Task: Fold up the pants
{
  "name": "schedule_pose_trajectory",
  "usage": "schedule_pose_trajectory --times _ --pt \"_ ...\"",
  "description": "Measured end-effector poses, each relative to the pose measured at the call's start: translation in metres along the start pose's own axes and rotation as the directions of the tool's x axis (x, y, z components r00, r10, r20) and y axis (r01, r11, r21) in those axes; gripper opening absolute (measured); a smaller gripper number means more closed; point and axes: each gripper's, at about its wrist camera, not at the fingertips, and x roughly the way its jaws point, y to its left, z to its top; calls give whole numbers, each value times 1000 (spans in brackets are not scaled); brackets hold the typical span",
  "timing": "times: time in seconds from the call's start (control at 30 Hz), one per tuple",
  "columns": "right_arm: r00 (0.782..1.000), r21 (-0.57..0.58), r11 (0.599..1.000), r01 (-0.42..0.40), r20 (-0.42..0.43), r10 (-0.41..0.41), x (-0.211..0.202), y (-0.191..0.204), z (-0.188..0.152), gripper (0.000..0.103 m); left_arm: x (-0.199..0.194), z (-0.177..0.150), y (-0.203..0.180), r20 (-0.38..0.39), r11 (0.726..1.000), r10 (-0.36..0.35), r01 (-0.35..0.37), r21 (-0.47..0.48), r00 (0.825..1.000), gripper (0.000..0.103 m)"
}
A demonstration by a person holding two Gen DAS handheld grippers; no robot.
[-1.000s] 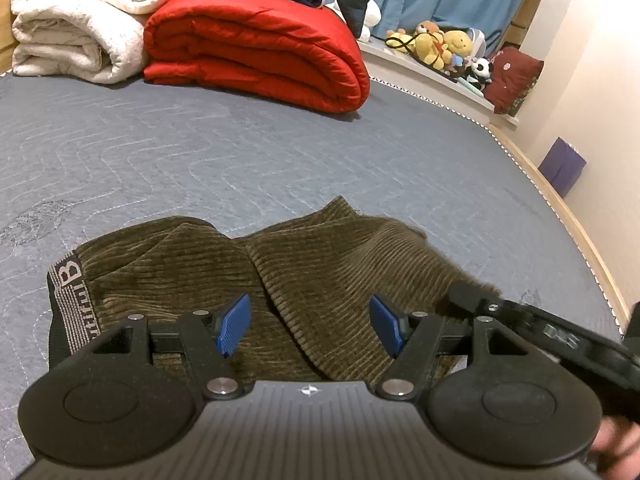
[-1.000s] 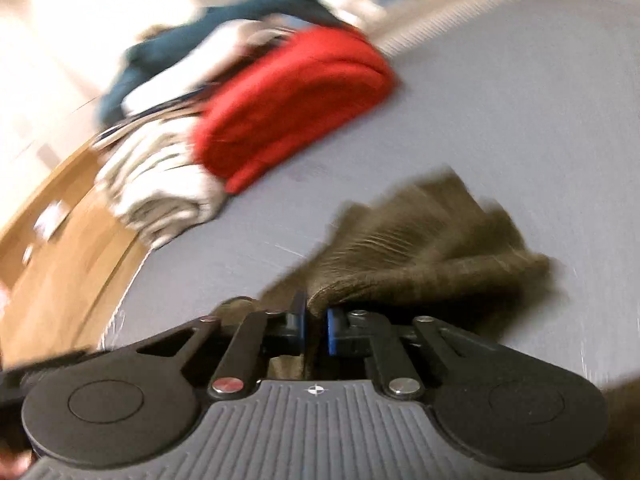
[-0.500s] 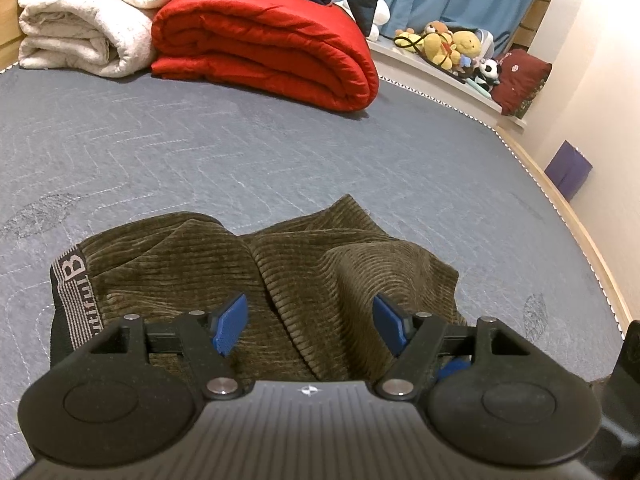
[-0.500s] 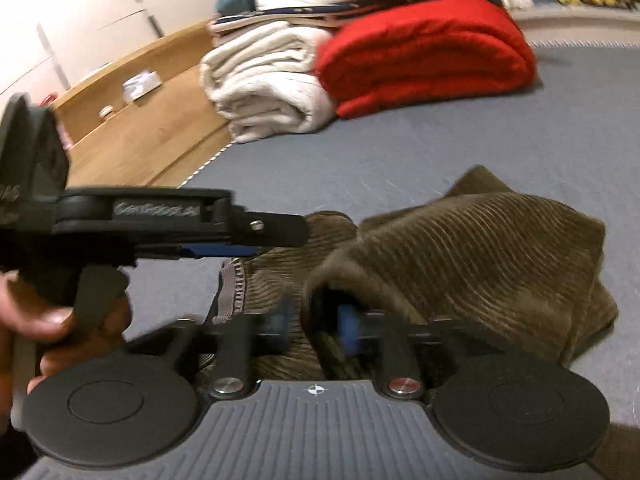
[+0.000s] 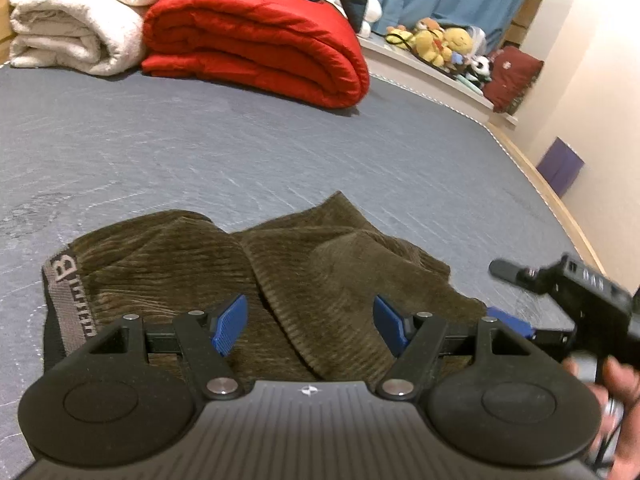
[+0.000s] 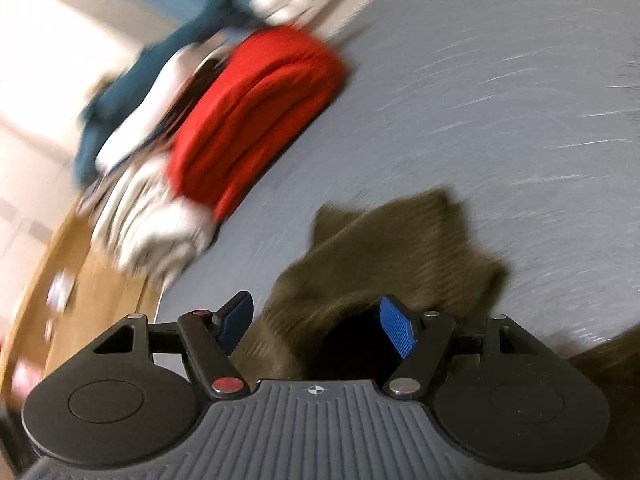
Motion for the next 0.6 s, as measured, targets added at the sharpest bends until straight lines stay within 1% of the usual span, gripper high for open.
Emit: schedule_pose_trajectory --times 0.03,0.1,0.2,0.23,0.33,0.4,0.47,0.5,0.53,0.57,0.6 --pt "1000 30 999 12 15 -12 -2 -7 5 74 2 -1 -3 -9 1000 -19 19 9 1000 75" --pt "999 71 997 25 20 -27 0 -20 10 74 6 -4 -10 -26 997 -70 70 31 997 78" --pt "999 115 993 29 -22 -26 6 -29 10 73 14 -9 -26 -59 983 -161 165 74 985 79" --pt "999 130 991 23 -39 -18 8 -30 9 73 15 -11 -31 -61 979 -180 185 88 982 79" --pt "998 126 992 13 -59 -6 7 -25 7 73 18 -15 -47 -63 965 -216 223 140 974 79" --pt "997 122 992 -3 -71 12 1 -20 6 73 20 -18 -57 -66 953 -236 244 177 969 82" --pt "995 120 992 -26 -88 37 -8 -15 4 73 23 -19 -65 -59 950 -225 233 210 973 83" --pt "994 114 993 -41 -95 52 -13 -11 1 73 25 -20 -69 -56 949 -205 212 232 977 83" --pt "993 109 992 -56 -101 68 -16 -7 -2 73 28 -22 -72 -46 949 -180 186 253 983 80" --pt "991 95 993 -71 -110 81 -20 -2 -7 73 31 -23 -75 -29 949 -156 158 272 987 65" --pt "988 79 993 -82 -121 91 -22 3 -11 73 33 -25 -77 -15 947 -134 132 292 991 56"
